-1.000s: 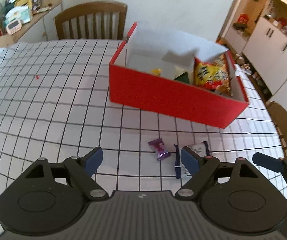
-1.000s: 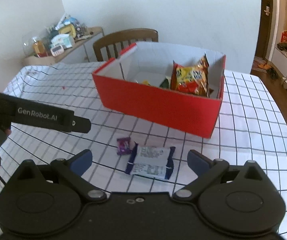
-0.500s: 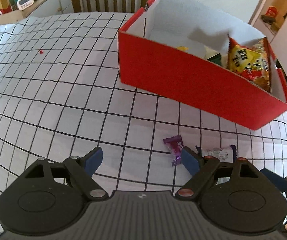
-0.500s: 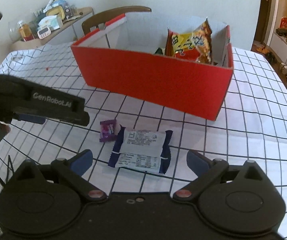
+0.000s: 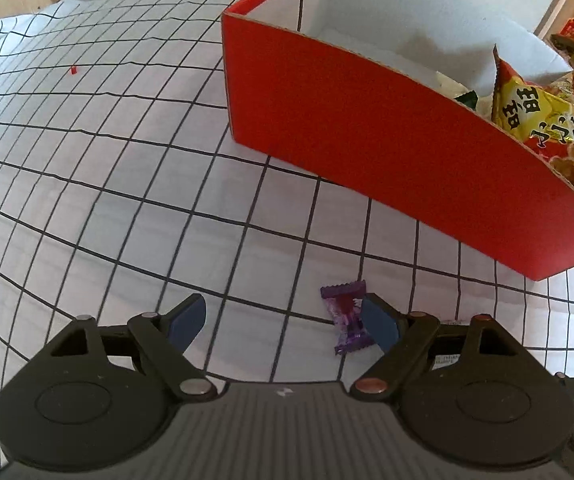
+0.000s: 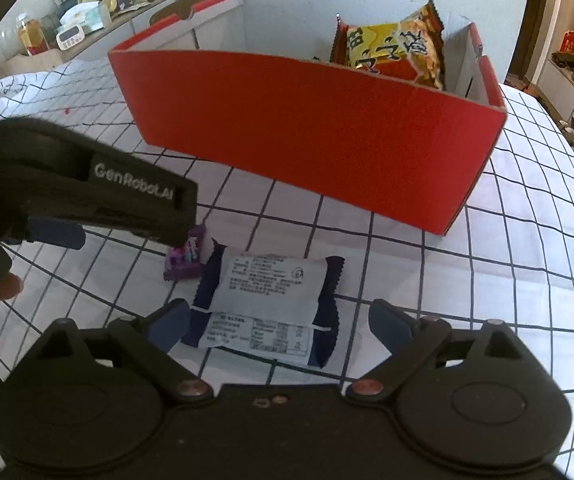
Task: Organize snacks
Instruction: 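Grasp the purple candy with the left gripper while the right grasps the white-navy wrapped bar, then carry the purple candy with the left gripper while the right carries the wrapped bar to the box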
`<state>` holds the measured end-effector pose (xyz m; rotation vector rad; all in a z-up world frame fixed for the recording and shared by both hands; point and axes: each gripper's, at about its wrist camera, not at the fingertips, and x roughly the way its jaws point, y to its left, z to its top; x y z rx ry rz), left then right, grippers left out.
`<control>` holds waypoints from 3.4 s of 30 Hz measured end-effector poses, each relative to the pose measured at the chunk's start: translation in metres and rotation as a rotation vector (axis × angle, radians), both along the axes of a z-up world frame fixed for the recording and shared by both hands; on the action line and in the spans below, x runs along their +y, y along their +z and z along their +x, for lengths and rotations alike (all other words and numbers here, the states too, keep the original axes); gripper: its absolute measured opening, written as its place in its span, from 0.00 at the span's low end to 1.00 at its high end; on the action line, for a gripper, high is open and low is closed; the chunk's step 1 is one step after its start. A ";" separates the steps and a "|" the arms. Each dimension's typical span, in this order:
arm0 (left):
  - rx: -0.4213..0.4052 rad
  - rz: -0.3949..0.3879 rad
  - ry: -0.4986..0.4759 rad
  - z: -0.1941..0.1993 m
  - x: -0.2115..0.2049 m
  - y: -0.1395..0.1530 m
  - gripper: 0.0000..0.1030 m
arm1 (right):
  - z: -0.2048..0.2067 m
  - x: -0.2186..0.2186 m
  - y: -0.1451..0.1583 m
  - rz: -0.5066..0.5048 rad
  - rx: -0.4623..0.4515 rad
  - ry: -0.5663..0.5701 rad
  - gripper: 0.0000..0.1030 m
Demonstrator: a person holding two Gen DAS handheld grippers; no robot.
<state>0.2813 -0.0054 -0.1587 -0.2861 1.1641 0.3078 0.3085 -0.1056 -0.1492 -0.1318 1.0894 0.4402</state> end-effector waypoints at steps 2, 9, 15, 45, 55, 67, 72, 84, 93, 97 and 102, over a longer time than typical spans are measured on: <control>0.002 0.001 -0.001 0.002 -0.002 -0.002 0.82 | 0.001 0.000 -0.001 -0.003 -0.001 -0.001 0.92; 0.010 -0.005 -0.006 0.004 -0.011 -0.007 0.76 | 0.001 0.002 -0.001 0.008 -0.011 -0.005 0.87; 0.000 0.008 -0.018 0.002 -0.020 -0.006 0.70 | 0.003 0.007 -0.004 0.000 0.003 -0.002 0.79; -0.035 -0.012 -0.052 -0.028 -0.001 0.012 0.19 | -0.010 -0.024 0.015 0.100 -0.010 -0.067 0.32; -0.066 -0.015 -0.073 -0.044 -0.003 0.024 0.19 | -0.017 -0.029 0.025 0.171 -0.005 -0.084 0.15; -0.113 -0.023 -0.113 -0.058 -0.003 0.052 0.19 | -0.031 -0.029 0.055 0.190 -0.063 -0.033 0.12; -0.147 -0.017 -0.137 -0.060 -0.004 0.072 0.19 | -0.030 -0.033 0.077 0.199 -0.101 -0.020 0.12; -0.264 0.009 -0.189 -0.044 -0.009 0.139 0.19 | 0.002 -0.047 0.140 0.232 -0.228 -0.015 0.12; -0.343 0.081 -0.242 -0.008 -0.020 0.180 0.19 | 0.038 -0.047 0.164 0.235 -0.292 -0.035 0.12; -0.348 0.097 -0.242 0.012 -0.020 0.186 0.19 | 0.057 -0.043 0.165 0.229 -0.305 -0.046 0.12; -0.334 0.082 -0.238 0.038 -0.015 0.181 0.19 | 0.081 -0.039 0.157 0.225 -0.296 -0.063 0.12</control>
